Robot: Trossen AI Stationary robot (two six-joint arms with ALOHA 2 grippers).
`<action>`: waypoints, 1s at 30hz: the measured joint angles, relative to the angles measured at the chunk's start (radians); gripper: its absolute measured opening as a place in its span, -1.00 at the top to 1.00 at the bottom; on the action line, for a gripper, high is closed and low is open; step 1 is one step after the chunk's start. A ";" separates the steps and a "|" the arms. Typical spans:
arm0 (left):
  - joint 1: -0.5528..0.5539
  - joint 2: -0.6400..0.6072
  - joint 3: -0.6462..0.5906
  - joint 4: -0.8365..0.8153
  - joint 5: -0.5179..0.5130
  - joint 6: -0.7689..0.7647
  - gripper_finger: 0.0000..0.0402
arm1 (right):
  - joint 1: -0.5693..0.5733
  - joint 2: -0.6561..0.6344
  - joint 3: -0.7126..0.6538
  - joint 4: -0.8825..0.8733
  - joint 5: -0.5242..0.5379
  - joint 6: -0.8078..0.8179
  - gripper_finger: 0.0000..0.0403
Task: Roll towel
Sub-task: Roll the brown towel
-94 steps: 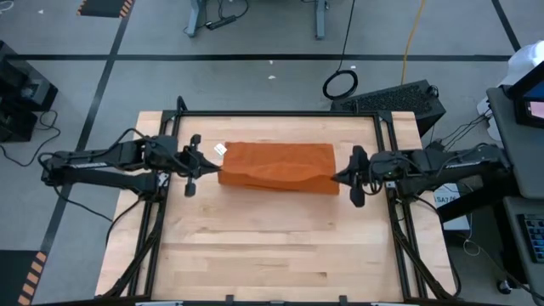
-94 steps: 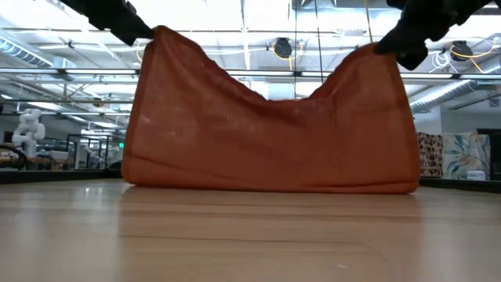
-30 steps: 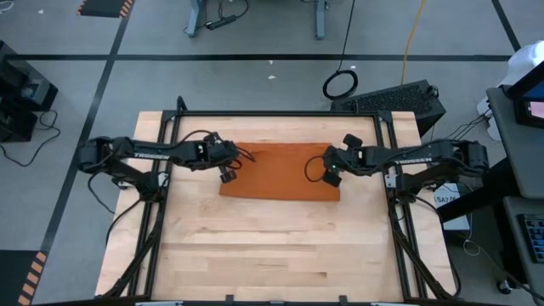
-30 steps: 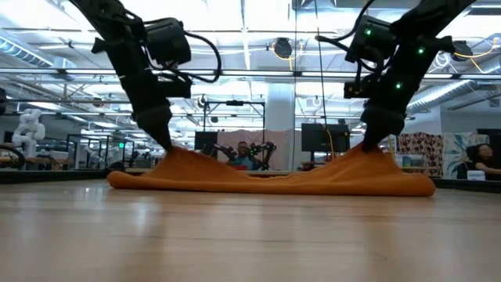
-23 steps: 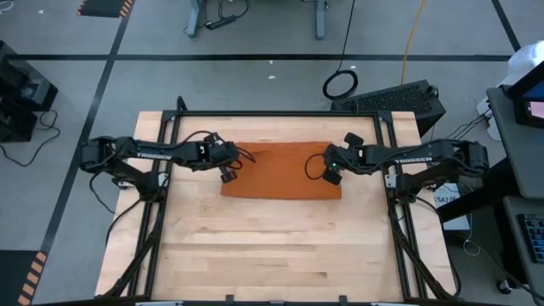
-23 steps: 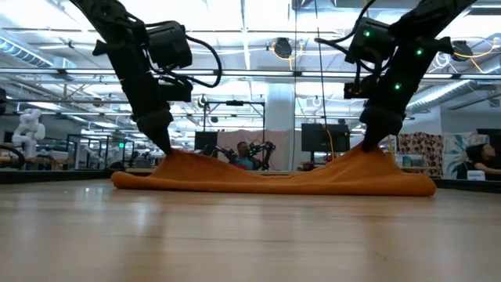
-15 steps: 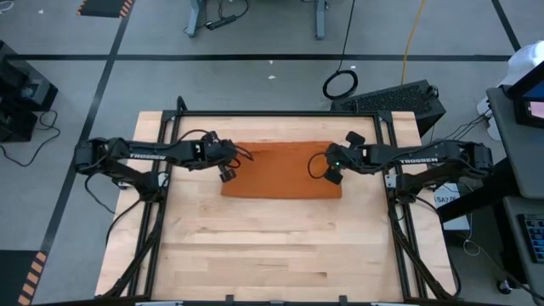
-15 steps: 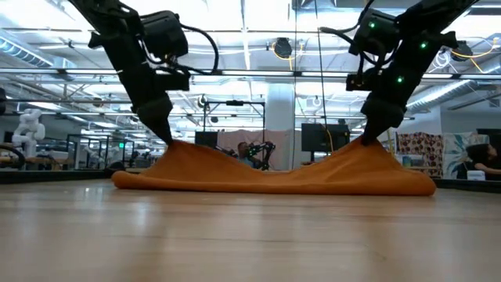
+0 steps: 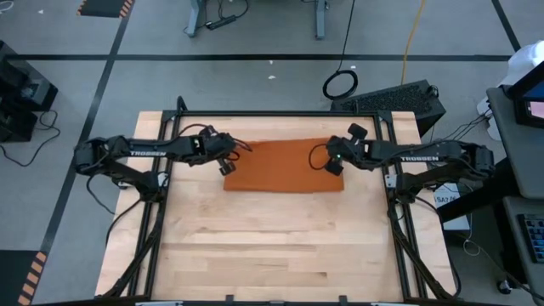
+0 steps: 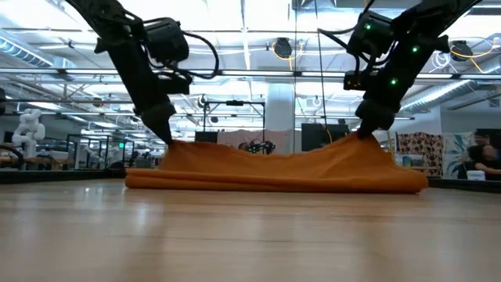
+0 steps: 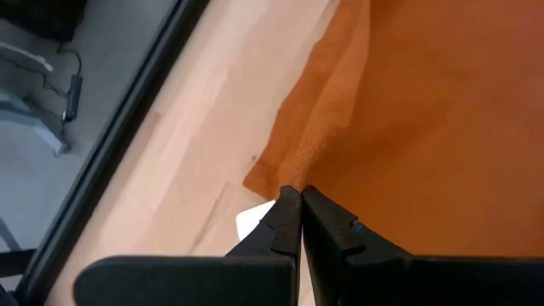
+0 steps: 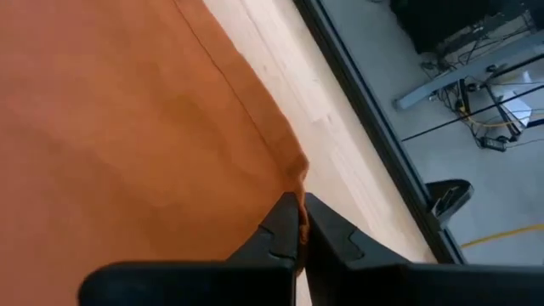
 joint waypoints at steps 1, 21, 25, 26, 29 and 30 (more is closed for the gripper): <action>0.003 0.009 0.000 0.002 0.002 0.000 0.95 | -0.009 0.004 0.000 0.005 -0.002 -0.007 1.00; -0.013 -0.028 0.000 -0.037 0.096 -0.042 0.95 | -0.076 0.013 0.015 0.063 -0.086 -0.164 1.00; -0.026 -0.050 0.000 -0.062 0.128 -0.088 0.95 | -0.076 0.013 0.059 0.045 -0.084 -0.191 1.00; -0.026 -0.053 0.000 -0.063 0.127 -0.093 0.95 | -0.076 0.013 0.068 0.044 -0.084 -0.201 1.00; -0.021 -0.052 0.000 -0.054 0.118 -0.093 0.95 | -0.086 0.013 0.075 0.061 -0.083 -0.241 1.00; -0.021 -0.052 0.000 -0.057 0.119 -0.090 0.95 | -0.093 0.013 0.075 0.063 -0.082 -0.250 1.00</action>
